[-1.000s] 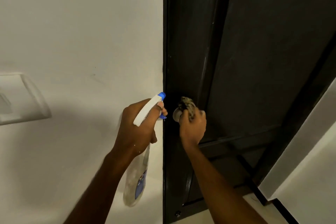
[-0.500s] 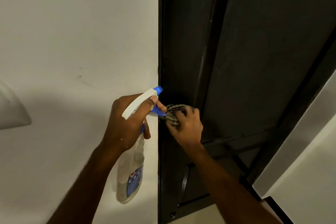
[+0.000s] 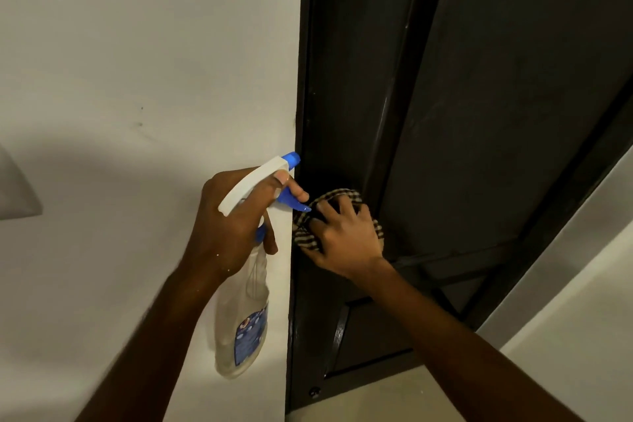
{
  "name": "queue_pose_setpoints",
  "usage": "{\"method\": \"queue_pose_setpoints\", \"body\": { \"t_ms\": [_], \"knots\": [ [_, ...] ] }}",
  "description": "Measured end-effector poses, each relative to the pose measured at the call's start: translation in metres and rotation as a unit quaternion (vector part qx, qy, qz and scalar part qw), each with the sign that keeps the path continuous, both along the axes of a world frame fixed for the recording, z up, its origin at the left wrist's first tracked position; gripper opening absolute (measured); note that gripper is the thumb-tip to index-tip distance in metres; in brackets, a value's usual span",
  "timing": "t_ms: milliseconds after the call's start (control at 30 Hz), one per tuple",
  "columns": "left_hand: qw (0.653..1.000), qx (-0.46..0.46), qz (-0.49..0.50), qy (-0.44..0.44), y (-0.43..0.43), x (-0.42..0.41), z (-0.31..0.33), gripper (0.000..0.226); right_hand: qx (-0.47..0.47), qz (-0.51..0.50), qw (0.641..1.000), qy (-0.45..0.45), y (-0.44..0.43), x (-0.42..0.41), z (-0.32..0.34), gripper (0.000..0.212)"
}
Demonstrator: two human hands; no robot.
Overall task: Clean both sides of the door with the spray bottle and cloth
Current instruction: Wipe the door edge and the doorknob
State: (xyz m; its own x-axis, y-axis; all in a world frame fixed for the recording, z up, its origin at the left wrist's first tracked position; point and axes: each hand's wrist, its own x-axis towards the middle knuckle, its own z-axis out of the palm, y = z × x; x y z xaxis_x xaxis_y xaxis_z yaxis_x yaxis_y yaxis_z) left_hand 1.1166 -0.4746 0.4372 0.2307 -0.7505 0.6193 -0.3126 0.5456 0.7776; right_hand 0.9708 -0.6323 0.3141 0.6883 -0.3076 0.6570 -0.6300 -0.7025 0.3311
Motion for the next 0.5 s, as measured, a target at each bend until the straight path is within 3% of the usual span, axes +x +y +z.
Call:
{"method": "queue_pose_setpoints", "body": {
  "t_ms": [67, 100, 133, 167, 233, 267, 300, 333, 367, 400, 467, 500],
  "knots": [
    [1.000, -0.010, 0.002, 0.022, -0.002, 0.003, -0.004, 0.029, 0.041, 0.004, 0.997, -0.062, -0.010, -0.005, -0.002, 0.047],
    [1.000, 0.002, 0.010, 0.023, -0.001, 0.003, -0.002, 0.042, 0.107, -0.013, 0.981, -0.159, -0.009, -0.004, -0.003, 0.047],
    [1.000, 0.002, 0.001, 0.020, -0.003, 0.006, -0.004, 0.039, 0.198, -0.041, 0.935, -0.290, -0.005, 0.002, -0.003, 0.046],
    [1.000, 0.006, -0.005, 0.011, -0.003, 0.005, -0.003, 0.025, 0.300, -0.063, 0.844, -0.439, 0.001, 0.010, -0.003, 0.045],
    [1.000, 0.010, -0.010, -0.028, -0.001, 0.002, 0.000, 0.057, 0.459, -0.053, 0.575, -0.675, 0.010, 0.023, 0.000, 0.038],
    [0.999, 0.008, -0.020, -0.029, 0.000, -0.001, 0.000, 0.061, 0.491, -0.034, 0.469, -0.734, 0.012, 0.026, 0.003, 0.033],
    [1.000, 0.003, -0.013, -0.025, 0.003, -0.003, 0.004, 0.056, 0.506, -0.032, 0.414, -0.756, 0.013, 0.027, 0.006, 0.028],
    [1.000, -0.003, -0.005, -0.020, 0.003, -0.003, 0.002, 0.050, 0.511, -0.038, 0.418, -0.750, 0.014, 0.026, 0.009, 0.025],
    [1.000, -0.004, 0.003, -0.015, 0.005, -0.006, 0.005, 0.044, 0.499, -0.053, 0.476, -0.723, 0.014, 0.026, 0.010, 0.023],
    [1.000, -0.003, 0.012, -0.021, 0.004, -0.005, 0.004, 0.037, 0.468, -0.076, 0.584, -0.659, 0.016, 0.023, 0.010, 0.021],
    [1.000, 0.002, 0.021, -0.022, 0.004, -0.005, 0.003, 0.026, 0.331, -0.086, 0.835, -0.430, 0.020, 0.017, 0.008, 0.029],
    [1.000, 0.008, 0.019, -0.016, 0.004, -0.004, 0.003, 0.022, 0.243, -0.065, 0.916, -0.312, 0.020, 0.014, 0.007, 0.036]
  ]
}}
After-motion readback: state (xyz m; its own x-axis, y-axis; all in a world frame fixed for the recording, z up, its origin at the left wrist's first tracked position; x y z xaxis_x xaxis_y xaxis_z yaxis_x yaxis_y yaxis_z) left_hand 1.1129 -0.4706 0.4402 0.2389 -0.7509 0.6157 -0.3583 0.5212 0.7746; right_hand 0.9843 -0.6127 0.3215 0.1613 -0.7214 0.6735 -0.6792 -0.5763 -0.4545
